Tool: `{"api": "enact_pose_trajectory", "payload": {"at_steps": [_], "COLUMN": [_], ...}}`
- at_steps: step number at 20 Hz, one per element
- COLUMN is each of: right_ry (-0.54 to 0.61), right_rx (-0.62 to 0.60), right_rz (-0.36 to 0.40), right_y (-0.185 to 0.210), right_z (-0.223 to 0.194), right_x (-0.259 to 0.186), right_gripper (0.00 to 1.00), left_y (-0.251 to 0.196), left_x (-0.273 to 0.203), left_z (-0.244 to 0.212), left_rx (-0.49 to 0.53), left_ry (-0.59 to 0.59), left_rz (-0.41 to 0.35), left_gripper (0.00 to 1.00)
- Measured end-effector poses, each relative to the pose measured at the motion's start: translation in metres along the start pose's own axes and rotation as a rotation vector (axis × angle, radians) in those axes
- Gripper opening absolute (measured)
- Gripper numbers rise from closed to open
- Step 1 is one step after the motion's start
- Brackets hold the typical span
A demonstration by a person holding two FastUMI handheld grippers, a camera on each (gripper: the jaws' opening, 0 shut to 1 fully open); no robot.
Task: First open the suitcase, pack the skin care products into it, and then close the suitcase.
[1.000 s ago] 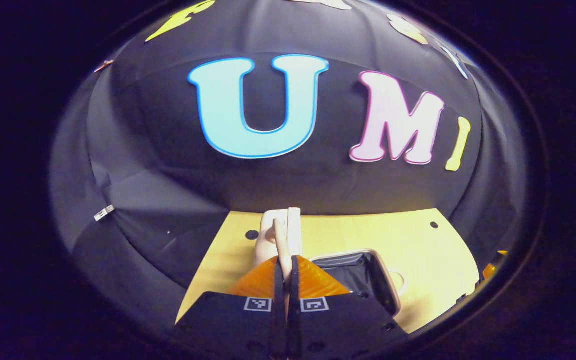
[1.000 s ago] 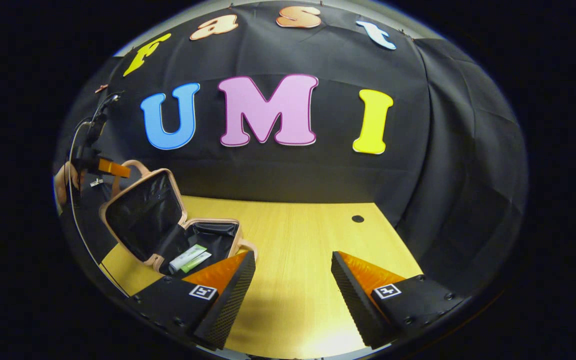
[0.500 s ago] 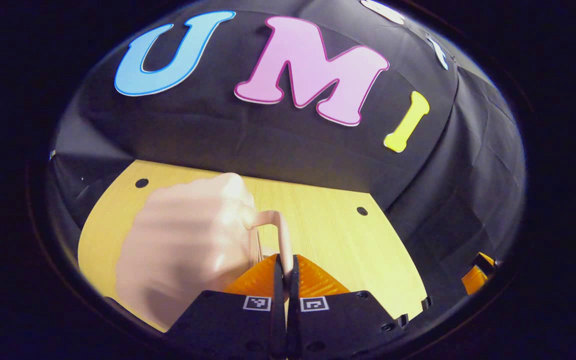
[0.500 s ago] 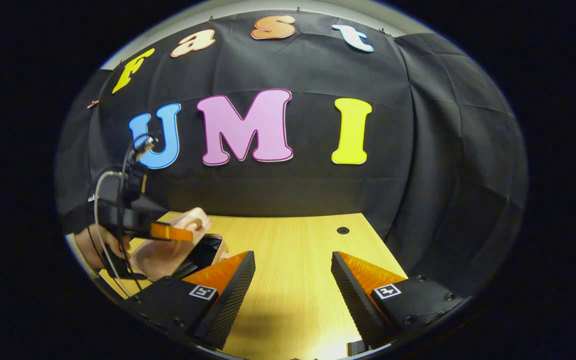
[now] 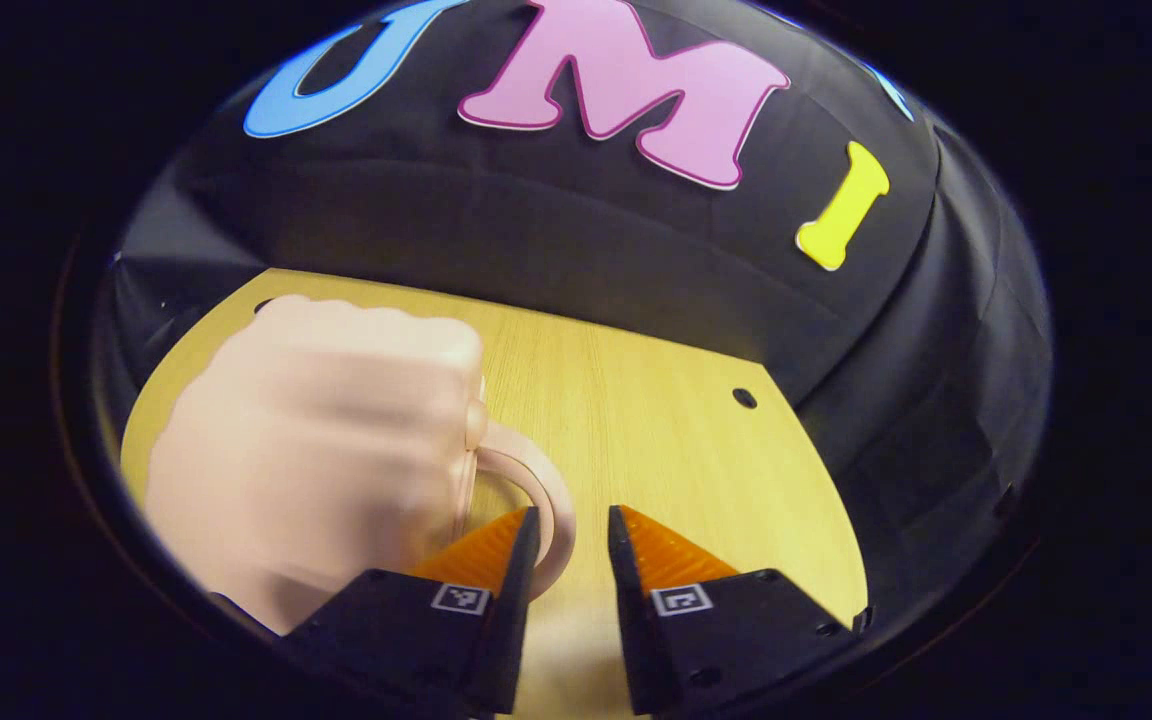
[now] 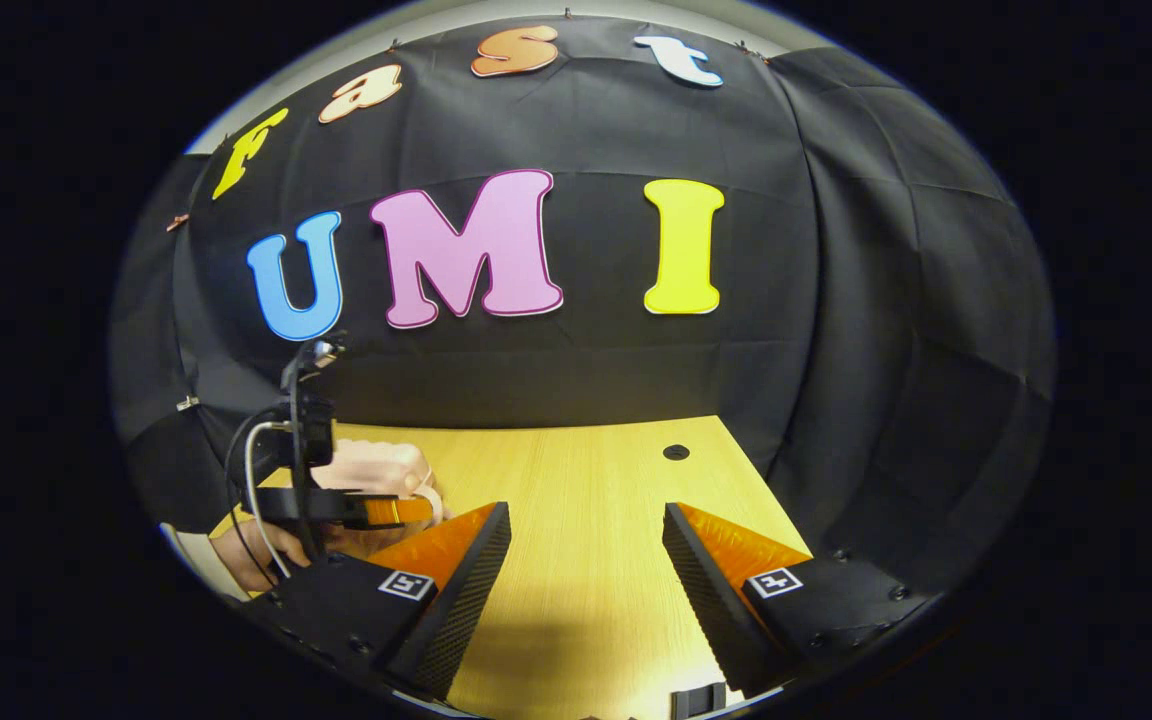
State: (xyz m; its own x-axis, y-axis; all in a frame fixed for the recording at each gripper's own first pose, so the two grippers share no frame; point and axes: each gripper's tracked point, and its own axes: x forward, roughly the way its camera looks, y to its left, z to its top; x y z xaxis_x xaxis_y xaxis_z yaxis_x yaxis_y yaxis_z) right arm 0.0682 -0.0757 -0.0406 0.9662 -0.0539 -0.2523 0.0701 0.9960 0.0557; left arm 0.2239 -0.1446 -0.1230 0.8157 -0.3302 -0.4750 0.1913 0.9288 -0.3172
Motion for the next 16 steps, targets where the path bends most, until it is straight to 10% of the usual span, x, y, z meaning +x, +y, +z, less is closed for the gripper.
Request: {"api": "enact_pose_trajectory", "payload": {"at_steps": [4, 9, 16], "right_ry": [-0.027, -0.025, -0.01], "right_rx": [0.004, -0.001, -0.013], "right_rz": [0.012, 0.031, 0.049], "right_y": [0.01, 0.043, 0.092], "right_z": [0.014, 0.015, -0.006], "right_x": [-0.005, -0.013, -0.038], "right_gripper": [0.97, 0.97, 0.97], "left_y": [-0.009, -0.008, 0.048], "left_x": [-0.071, -0.174, -0.276], "left_z": [0.051, 0.107, 0.071], "left_rx": [0.058, 0.181, 0.202], "left_ry": [-0.183, -0.431, -0.534], "left_rz": [-0.001, 0.109, 0.213], "left_gripper": [0.95, 0.96, 0.96]}}
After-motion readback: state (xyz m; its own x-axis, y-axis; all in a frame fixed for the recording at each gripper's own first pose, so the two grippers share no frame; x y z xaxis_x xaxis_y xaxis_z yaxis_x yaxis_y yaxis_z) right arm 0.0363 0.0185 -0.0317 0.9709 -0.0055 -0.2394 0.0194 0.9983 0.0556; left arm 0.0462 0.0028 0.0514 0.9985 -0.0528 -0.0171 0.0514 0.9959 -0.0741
